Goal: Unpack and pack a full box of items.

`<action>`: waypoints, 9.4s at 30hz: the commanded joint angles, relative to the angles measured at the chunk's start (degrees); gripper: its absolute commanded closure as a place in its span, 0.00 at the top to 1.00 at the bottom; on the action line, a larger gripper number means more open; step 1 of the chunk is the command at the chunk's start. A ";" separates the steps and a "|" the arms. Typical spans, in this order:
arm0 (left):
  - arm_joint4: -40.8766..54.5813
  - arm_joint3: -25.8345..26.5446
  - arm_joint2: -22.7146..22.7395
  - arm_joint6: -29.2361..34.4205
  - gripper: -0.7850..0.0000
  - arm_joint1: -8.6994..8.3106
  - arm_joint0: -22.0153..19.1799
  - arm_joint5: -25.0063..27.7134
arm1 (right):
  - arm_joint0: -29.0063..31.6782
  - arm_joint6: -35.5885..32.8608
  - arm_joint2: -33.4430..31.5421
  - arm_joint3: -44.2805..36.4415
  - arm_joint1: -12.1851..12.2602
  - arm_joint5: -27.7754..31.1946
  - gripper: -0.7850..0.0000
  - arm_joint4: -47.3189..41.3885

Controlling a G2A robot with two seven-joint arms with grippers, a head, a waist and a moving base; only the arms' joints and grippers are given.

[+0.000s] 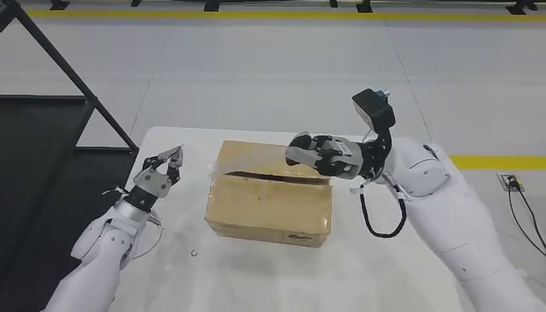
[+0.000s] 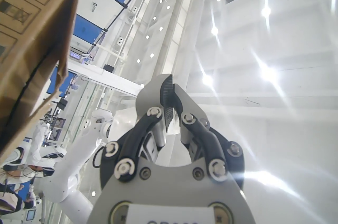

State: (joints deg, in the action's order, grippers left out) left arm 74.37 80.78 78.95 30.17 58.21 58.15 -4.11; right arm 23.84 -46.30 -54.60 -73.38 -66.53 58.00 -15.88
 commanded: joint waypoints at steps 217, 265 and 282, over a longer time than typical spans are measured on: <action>-34.23 2.63 -4.10 -18.60 0.28 12.59 -0.13 -0.78 | 1.96 43.92 15.84 19.43 12.58 0.00 0.40 28.18; -35.13 2.77 -3.03 -16.50 0.25 13.88 0.10 -1.50 | 2.27 18.12 14.77 15.79 18.28 -2.14 1.00 0.13; -35.06 2.25 -2.54 -15.43 0.25 14.22 0.20 -1.37 | -5.34 -12.39 16.66 25.63 14.24 -21.93 1.00 -16.45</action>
State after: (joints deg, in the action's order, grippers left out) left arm 39.38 83.08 76.40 14.75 72.41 58.32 -5.52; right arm 19.04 -58.01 -38.41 -48.55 -51.75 36.42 -32.52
